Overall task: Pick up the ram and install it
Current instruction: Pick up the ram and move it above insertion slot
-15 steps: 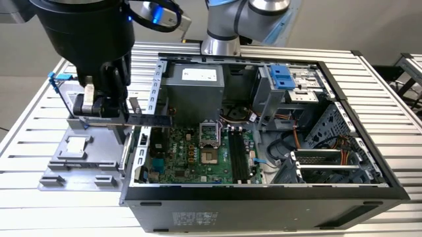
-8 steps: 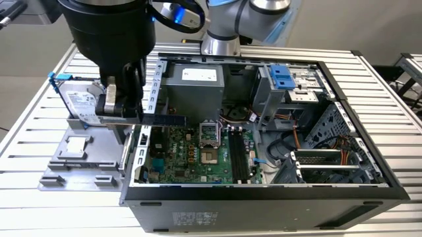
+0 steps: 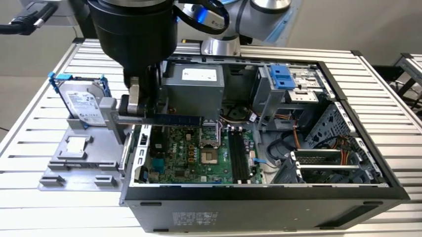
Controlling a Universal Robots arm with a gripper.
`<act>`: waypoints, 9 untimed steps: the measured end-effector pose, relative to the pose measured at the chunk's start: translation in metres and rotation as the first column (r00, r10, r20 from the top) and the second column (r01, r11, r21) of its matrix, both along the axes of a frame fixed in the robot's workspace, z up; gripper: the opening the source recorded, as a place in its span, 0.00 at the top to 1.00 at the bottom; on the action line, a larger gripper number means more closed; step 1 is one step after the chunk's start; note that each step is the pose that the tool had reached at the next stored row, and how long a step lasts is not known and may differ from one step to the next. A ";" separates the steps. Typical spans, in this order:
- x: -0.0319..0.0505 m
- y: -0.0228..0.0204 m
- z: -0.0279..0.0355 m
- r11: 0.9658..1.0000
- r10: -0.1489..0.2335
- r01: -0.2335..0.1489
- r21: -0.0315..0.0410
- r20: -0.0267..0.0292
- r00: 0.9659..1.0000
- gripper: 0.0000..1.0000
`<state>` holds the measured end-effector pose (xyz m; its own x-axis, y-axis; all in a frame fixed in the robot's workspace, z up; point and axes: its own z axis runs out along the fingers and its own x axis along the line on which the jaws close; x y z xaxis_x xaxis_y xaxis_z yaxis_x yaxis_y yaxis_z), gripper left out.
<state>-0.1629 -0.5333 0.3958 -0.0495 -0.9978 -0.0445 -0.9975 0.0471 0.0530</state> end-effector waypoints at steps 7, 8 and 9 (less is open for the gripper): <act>0.0170 0.0000 0.0000 1.000 0.000 0.000 0.000 0.000 1.000 1.00; 0.0194 0.0000 0.0001 1.000 0.000 0.000 0.000 0.000 1.000 1.00; 0.0217 0.0000 0.0000 1.000 0.000 0.000 0.000 0.000 1.000 1.00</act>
<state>-0.1412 -0.5333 0.3958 -0.0495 -0.9978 -0.0446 -0.9975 0.0471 0.0529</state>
